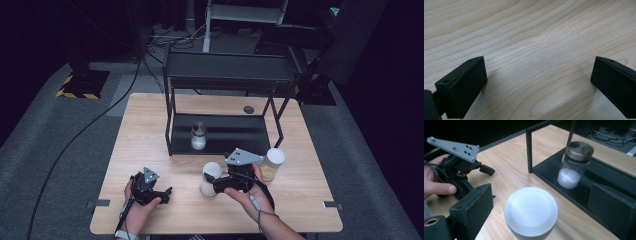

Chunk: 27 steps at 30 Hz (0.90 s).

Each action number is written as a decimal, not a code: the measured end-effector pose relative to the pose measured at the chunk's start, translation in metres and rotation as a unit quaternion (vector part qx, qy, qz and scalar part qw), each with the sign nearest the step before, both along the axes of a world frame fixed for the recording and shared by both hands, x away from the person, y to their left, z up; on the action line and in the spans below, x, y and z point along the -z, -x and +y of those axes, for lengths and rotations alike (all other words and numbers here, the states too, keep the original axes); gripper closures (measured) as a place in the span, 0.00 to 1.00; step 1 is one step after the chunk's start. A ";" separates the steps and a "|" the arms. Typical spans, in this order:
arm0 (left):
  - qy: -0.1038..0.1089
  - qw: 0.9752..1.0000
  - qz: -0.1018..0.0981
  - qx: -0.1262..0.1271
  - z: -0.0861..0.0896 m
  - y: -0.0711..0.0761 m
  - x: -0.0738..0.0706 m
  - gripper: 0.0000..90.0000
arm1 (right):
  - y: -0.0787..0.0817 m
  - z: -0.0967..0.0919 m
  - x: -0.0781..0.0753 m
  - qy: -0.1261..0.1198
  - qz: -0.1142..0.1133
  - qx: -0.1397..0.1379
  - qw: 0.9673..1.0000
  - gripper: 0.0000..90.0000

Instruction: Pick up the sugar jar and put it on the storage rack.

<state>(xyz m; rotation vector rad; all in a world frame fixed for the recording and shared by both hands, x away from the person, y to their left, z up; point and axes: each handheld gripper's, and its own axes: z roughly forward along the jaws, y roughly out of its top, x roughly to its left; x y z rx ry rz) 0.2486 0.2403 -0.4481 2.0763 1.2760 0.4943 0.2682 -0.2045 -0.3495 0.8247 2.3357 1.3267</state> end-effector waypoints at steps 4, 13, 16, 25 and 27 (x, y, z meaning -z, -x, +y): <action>0.000 1.000 0.000 0.000 0.000 0.000 0.000 0.01 | -0.002 0.004 0.008 0.003 0.004 -0.005 1.000 0.07; 0.000 1.000 0.000 0.000 0.000 0.000 0.000 0.01 | -0.004 0.014 0.025 0.016 0.010 -0.003 1.000 0.10; 0.000 1.000 0.000 0.000 0.000 0.000 0.000 0.01 | -0.005 0.017 0.030 0.021 0.012 -0.005 1.000 0.14; 0.000 1.000 0.000 0.000 0.000 0.000 0.000 0.01 | -0.007 0.022 0.035 0.040 0.010 -0.010 0.999 0.37; 0.000 1.000 0.000 0.000 0.000 0.000 0.000 0.01 | -0.008 0.022 0.034 0.041 0.011 -0.011 0.999 0.37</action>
